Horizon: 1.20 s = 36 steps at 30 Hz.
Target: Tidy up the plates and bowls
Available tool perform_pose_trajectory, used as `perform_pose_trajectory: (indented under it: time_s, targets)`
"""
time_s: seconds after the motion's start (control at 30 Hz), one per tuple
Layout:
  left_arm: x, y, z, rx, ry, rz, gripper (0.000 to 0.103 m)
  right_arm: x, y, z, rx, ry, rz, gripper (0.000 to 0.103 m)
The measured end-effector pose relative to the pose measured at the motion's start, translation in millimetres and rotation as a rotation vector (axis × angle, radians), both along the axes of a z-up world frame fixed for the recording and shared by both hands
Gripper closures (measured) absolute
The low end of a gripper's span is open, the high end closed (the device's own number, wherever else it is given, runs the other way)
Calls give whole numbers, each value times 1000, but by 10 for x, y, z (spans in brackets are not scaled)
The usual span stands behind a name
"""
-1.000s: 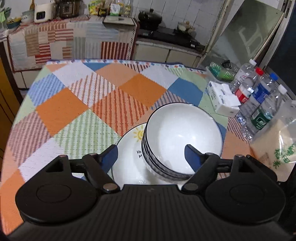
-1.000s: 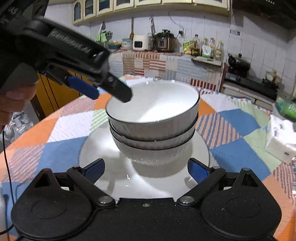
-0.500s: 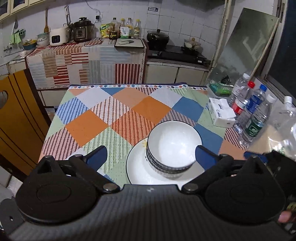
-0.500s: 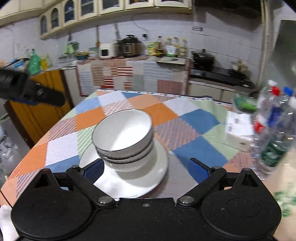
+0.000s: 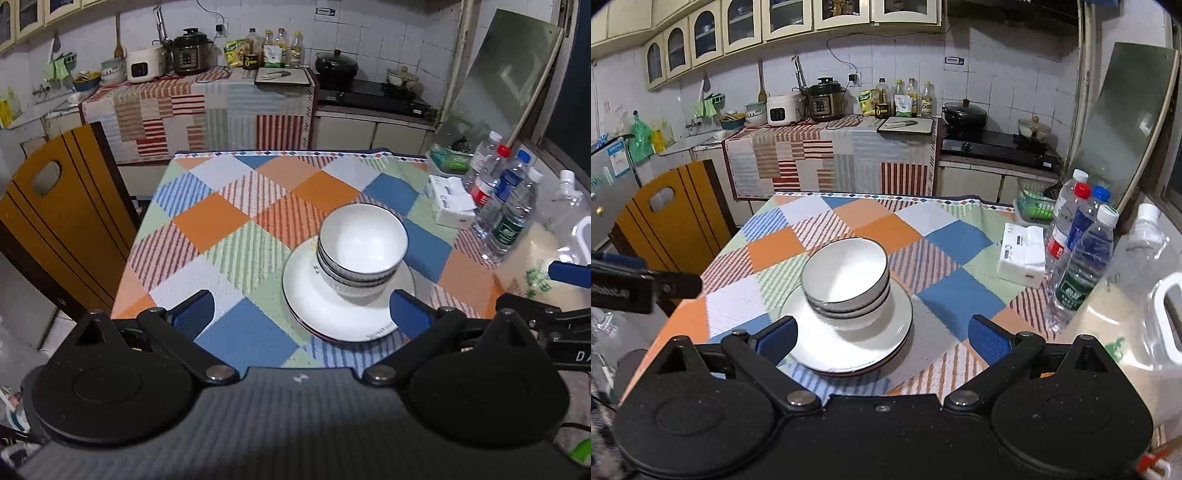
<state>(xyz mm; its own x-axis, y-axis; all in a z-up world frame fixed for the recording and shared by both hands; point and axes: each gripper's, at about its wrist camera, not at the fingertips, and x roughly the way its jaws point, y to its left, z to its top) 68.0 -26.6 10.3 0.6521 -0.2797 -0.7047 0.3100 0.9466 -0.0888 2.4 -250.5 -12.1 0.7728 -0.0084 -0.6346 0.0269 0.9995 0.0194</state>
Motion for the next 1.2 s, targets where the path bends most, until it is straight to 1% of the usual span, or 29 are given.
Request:
perform_pose_trajectory:
  time_s: [0.1,0.17,0.3,0.4,0.5,0.67,0.87,0.93,1.0,1.13,1.2]
  targets:
    - [-134,45,-6,8,-21,17,0,-92,75,12,-28,10,-10,3]
    - [-210,66,-26,10,-15,22,0,-156,133,17,-48,15,-13,3]
    - [-326,120,-57,14,-11,40,0,-279,171,18,-31,21,-20,3]
    - [-384,150,-72,31,-18,56,0,-348,197,2,-47,25,-23,3]
    - [-413,190,-92,27,-16,87,0,-383,221,-13,-64,32,-29,3]
    - [-442,181,-137,71,-28,98,0,-433,267,-15,-89,27,-42,3]
    - [-436,159,-197,88,-22,92,0,-437,271,-40,-75,24,-61,3]
    - [-473,167,-186,66,-40,75,0,-437,278,-64,-83,20,-69,2]
    - [-503,172,-177,54,-41,63,0,-447,292,-77,-86,19,-68,3]
    - [-584,151,-157,93,-80,69,0,-491,320,-84,-74,8,-62,3]
    - [-609,154,-150,93,-87,70,0,-506,339,-89,-75,7,-64,3]
